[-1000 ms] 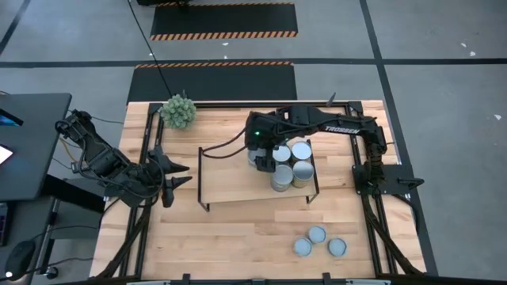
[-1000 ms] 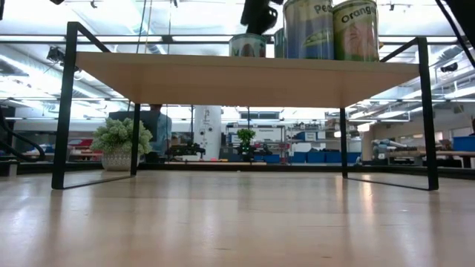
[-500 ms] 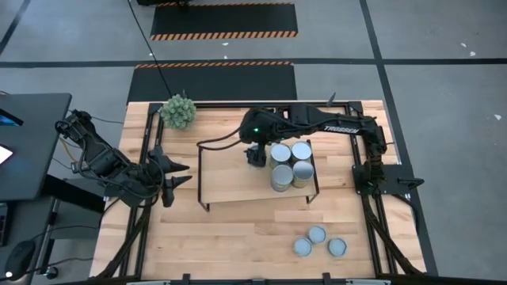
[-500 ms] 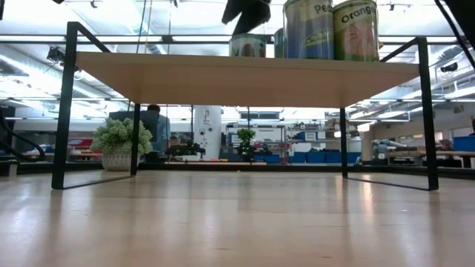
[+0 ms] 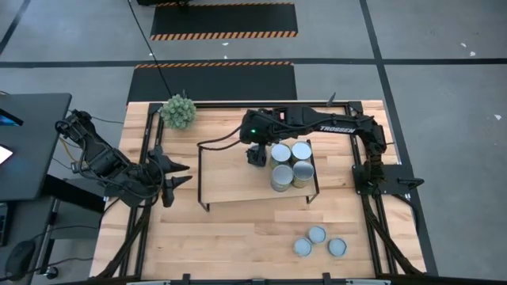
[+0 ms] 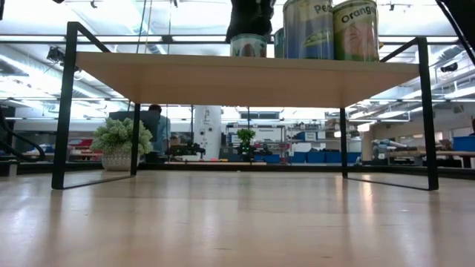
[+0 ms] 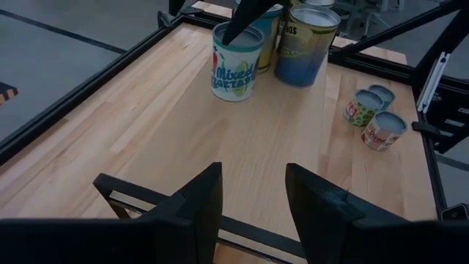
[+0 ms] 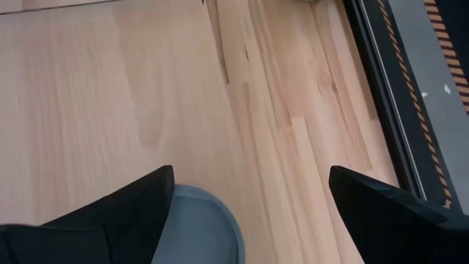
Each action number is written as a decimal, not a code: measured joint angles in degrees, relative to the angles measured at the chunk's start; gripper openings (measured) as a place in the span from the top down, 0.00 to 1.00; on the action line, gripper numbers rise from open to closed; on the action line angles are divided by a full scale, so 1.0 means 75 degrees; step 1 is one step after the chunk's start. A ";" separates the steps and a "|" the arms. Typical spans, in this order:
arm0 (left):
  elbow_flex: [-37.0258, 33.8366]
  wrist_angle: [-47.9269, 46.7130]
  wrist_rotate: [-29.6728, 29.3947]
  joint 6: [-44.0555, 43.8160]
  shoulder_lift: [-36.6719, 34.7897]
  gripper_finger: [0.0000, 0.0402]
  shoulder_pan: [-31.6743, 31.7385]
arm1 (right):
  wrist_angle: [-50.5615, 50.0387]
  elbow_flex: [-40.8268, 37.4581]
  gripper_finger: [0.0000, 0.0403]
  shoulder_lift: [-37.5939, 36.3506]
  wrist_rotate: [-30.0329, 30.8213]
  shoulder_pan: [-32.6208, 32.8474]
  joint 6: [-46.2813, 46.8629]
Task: Pick and place cans onto a shelf
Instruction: Put the canned mixed vegetables on the shelf, then put the canned diced tomatoes on the shelf
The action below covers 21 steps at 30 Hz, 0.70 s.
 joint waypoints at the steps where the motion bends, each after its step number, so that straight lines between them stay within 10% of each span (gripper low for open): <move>1: 0.0000 0.0017 -0.0002 0.0000 0.0000 0.61 -0.0001 | -0.0070 0.0000 0.07 -0.0003 0.0001 0.0003 -0.0001; 21: 0.0000 0.0047 0.0003 0.0054 0.0000 0.61 0.0000 | -0.0095 0.1028 0.07 -0.0009 -0.0295 0.0370 0.0134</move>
